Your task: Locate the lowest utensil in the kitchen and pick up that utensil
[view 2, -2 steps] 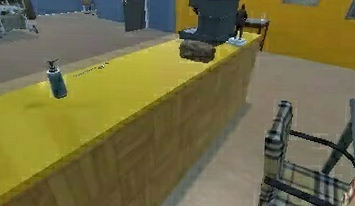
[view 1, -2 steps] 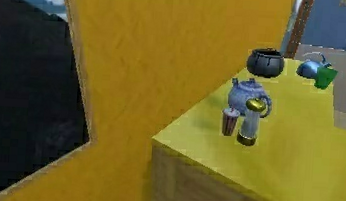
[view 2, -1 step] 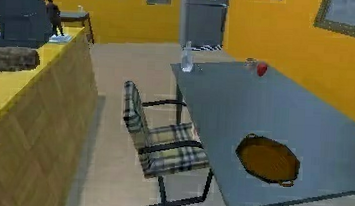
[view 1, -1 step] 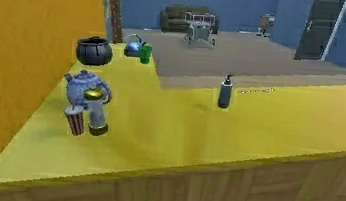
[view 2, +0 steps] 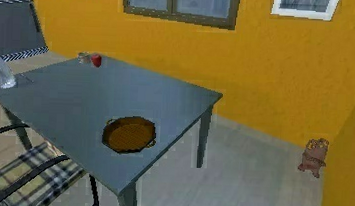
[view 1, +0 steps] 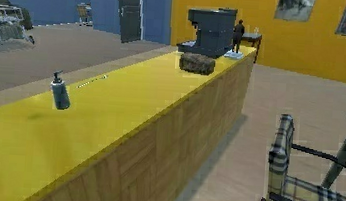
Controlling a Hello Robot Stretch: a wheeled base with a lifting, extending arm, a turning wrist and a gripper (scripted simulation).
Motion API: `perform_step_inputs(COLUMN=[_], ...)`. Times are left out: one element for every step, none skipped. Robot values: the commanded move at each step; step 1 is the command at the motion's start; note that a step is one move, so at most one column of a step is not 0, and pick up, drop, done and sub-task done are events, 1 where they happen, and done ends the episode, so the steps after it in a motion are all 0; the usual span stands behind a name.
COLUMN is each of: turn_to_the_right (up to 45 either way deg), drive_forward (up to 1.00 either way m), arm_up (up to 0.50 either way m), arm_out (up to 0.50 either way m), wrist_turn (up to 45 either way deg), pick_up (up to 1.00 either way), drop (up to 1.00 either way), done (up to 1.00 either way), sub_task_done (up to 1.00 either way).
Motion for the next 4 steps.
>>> perform_step_inputs(turn_to_the_right=[6.0,3.0,0.0,0.0], drive_forward=[0.0,0.0,0.2,0.0], arm_up=[0.0,0.0,0.0,0.5], arm_out=[0.0,0.0,0.0,0.0], wrist_turn=[0.0,0.0,0.0,0.0], pick_up=[0.0,0.0,0.0,0.0], drop=[0.0,0.0,0.0,0.0], done=[0.0,0.0,0.0,0.0], sub_task_done=[0.0,0.0,0.0,0.0])
